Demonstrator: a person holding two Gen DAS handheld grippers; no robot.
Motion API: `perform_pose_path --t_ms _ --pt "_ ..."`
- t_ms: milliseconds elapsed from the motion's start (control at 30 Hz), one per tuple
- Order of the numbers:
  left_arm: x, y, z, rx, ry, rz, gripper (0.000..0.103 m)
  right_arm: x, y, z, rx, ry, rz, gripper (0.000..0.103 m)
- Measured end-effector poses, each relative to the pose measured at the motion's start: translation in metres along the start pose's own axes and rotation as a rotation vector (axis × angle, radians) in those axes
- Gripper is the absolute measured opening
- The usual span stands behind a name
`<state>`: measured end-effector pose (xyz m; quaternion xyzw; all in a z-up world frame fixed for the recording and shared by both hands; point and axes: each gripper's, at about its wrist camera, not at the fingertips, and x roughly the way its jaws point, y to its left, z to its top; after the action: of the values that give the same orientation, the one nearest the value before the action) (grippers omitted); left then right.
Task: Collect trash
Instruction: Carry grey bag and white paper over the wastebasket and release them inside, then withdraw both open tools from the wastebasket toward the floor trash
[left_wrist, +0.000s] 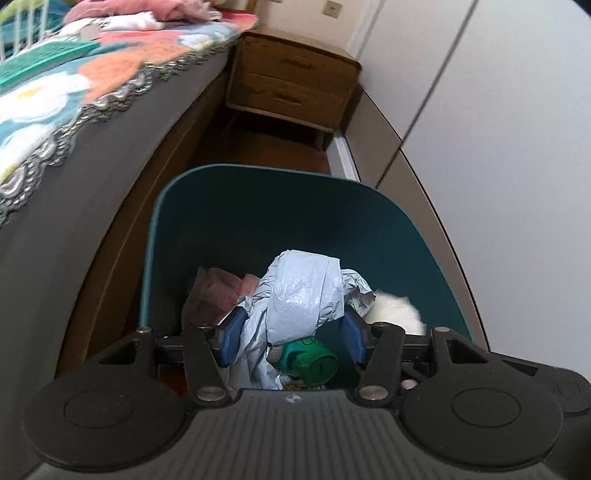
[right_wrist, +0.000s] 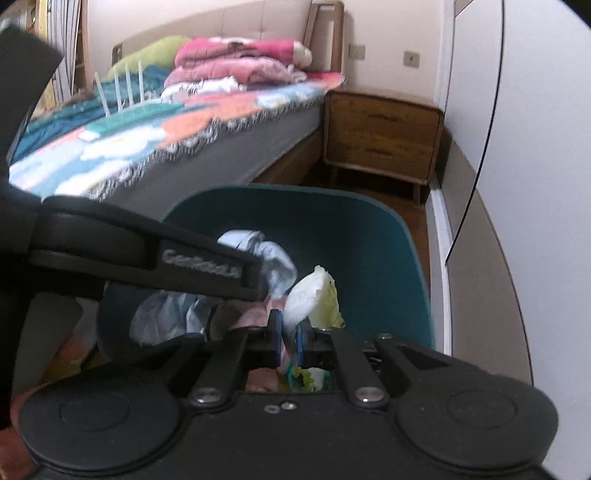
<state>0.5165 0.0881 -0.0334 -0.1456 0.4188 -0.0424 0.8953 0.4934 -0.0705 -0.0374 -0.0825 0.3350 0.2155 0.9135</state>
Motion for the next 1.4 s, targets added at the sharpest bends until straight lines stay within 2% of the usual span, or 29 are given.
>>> perform_pose_path --t_ms 67,200,267,333,367,533,600,667,733,833,967,1133,1267,1400 --pt "0.006 -0.003 -0.002 0.002 0.027 0.013 0.055 0.004 0.0 -0.003 0.007 0.03 0.002 0.013" --pt "0.015 -0.008 -0.008 0.026 0.062 0.028 0.058 0.0 -0.003 -0.011 0.01 0.031 0.011 0.02" --pt "0.015 -0.012 -0.011 0.047 0.06 0.03 0.063 -0.004 -0.005 -0.013 0.015 0.025 0.019 0.023" --pt "0.014 -0.014 -0.014 0.061 0.056 0.018 0.073 -0.009 -0.007 -0.014 0.019 0.014 0.028 0.031" --pt "0.013 -0.016 -0.015 0.067 0.052 0.013 0.075 -0.013 -0.009 -0.015 0.023 0.007 0.029 0.031" --pt "-0.002 -0.022 -0.023 0.09 0.016 -0.031 0.077 -0.032 -0.013 -0.017 0.018 -0.034 0.045 0.049" --pt "-0.012 -0.026 -0.026 0.112 0.001 -0.032 0.077 -0.04 -0.015 -0.018 0.021 -0.051 0.055 0.05" --pt "-0.024 -0.029 -0.029 0.134 -0.032 -0.033 0.077 -0.048 -0.016 -0.017 0.028 -0.073 0.063 0.054" --pt "-0.04 -0.028 -0.033 0.141 -0.067 -0.047 0.077 -0.059 -0.017 -0.02 0.029 -0.109 0.07 0.062" --pt "-0.063 -0.024 -0.041 0.14 -0.111 -0.063 0.08 -0.074 -0.018 -0.026 0.035 -0.147 0.09 0.066" --pt "-0.087 -0.011 -0.057 0.138 -0.149 -0.049 0.081 -0.088 -0.019 -0.042 0.061 -0.172 0.129 0.071" --pt "-0.104 0.009 -0.089 0.154 -0.174 -0.004 0.081 -0.098 -0.021 -0.069 0.09 -0.181 0.174 0.085" --pt "-0.102 0.024 -0.116 0.164 -0.161 0.054 0.081 -0.098 -0.016 -0.092 0.084 -0.164 0.182 0.089" --pt "-0.094 0.043 -0.141 0.116 -0.119 0.069 0.081 -0.097 -0.011 -0.119 0.085 -0.133 0.181 0.096"
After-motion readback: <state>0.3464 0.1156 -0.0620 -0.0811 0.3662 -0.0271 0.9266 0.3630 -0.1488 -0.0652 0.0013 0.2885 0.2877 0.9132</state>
